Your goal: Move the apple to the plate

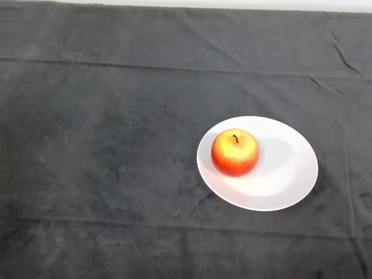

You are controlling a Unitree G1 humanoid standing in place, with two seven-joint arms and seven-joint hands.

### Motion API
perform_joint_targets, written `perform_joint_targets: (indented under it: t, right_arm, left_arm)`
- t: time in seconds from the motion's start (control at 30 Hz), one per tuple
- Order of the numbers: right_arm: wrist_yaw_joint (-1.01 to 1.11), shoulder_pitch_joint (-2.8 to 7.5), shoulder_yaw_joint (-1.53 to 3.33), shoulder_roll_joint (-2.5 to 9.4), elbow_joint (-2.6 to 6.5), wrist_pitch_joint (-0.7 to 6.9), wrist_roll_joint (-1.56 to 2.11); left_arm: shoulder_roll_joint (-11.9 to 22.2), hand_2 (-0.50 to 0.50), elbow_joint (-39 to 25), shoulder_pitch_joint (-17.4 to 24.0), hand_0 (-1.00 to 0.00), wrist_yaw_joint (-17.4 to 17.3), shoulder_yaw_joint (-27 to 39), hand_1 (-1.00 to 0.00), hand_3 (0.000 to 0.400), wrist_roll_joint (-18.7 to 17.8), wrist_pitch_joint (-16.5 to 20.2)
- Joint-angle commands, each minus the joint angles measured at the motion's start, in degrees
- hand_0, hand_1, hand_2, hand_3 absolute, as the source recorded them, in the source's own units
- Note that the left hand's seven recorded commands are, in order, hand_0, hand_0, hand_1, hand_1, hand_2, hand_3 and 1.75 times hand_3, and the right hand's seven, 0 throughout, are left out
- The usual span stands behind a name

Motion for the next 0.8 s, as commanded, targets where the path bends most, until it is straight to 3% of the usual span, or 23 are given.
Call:
perform_joint_targets:
  t: [0.03, 0.8]
  right_arm:
    - [0.11, 0.46, -0.72, 0.15, -1.86, -0.54, 0.73]
    - [0.13, 0.45, -0.72, 0.15, -1.84, -0.55, 0.72]
  left_arm:
    - [1.30, 0.00, 1.41, -2.38, 0.00, -0.52, 2.64, 0.00, 0.000, 0.87, -0.83]
    - [0.86, 0.00, 1.28, -2.42, 0.00, -1.45, 3.98, 0.00, 0.000, 1.54, -0.76]
